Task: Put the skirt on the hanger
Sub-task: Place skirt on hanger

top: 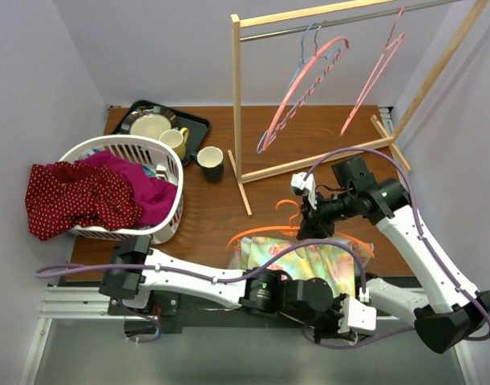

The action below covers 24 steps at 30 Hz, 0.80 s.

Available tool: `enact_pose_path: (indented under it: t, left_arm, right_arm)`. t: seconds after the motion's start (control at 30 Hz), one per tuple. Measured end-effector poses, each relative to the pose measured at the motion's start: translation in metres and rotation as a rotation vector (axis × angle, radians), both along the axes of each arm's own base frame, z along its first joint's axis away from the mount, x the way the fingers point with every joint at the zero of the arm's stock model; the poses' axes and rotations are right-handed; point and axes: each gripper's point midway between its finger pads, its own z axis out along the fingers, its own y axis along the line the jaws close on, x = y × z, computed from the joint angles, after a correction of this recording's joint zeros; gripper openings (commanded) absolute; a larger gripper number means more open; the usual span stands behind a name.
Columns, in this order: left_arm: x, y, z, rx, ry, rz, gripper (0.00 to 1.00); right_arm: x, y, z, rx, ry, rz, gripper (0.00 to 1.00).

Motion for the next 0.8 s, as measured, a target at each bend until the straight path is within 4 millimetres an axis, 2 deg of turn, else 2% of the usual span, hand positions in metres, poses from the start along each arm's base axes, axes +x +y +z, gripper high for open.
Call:
enact_pose_path:
  t: [0.07, 0.13, 0.17, 0.3, 0.37, 0.43, 0.5, 0.63, 0.73, 0.8]
  left_arm:
    - [-0.006, -0.006, -0.004, 0.006, 0.003, -0.021, 0.00]
    - [-0.008, -0.013, -0.006, 0.008, 0.002, -0.028, 0.20]
    - [-0.007, -0.015, -0.007, 0.007, -0.005, -0.026, 0.35]
    - [0.002, -0.017, -0.010, 0.014, -0.033, 0.028, 0.54]
    - [0.012, -0.012, -0.011, 0.017, -0.048, 0.081, 0.60]
    - [0.028, 0.004, -0.012, 0.021, -0.070, 0.151, 0.63]
    - [0.045, 0.023, -0.004, 0.010, -0.085, 0.223, 0.64]
    - [0.081, 0.069, 0.032, -0.056, -0.073, 0.388, 0.67]
    - [0.130, 0.118, 0.056, -0.119, -0.020, 0.576, 0.67]
    - [0.172, 0.156, 0.059, -0.149, 0.007, 0.733, 0.65]
  right_arm:
    - [0.000, 0.000, 0.000, -0.003, 0.005, -0.009, 0.00]
    - [0.000, -0.001, 0.000, -0.006, 0.010, -0.015, 0.00]
    - [0.000, -0.001, 0.000, -0.006, 0.011, -0.016, 0.00]
    - [0.004, 0.000, 0.001, -0.001, -0.005, -0.020, 0.00]
    - [0.007, 0.000, 0.000, -0.007, -0.019, -0.028, 0.00]
    - [0.009, 0.000, 0.000, -0.010, -0.027, -0.033, 0.00]
    - [0.011, -0.001, 0.000, -0.014, -0.036, -0.039, 0.00]
    - [0.012, -0.002, 0.008, -0.017, -0.060, -0.031, 0.00]
    - [0.013, -0.003, 0.021, -0.008, -0.111, -0.008, 0.00]
    - [0.016, -0.003, 0.031, -0.001, -0.157, -0.003, 0.00]
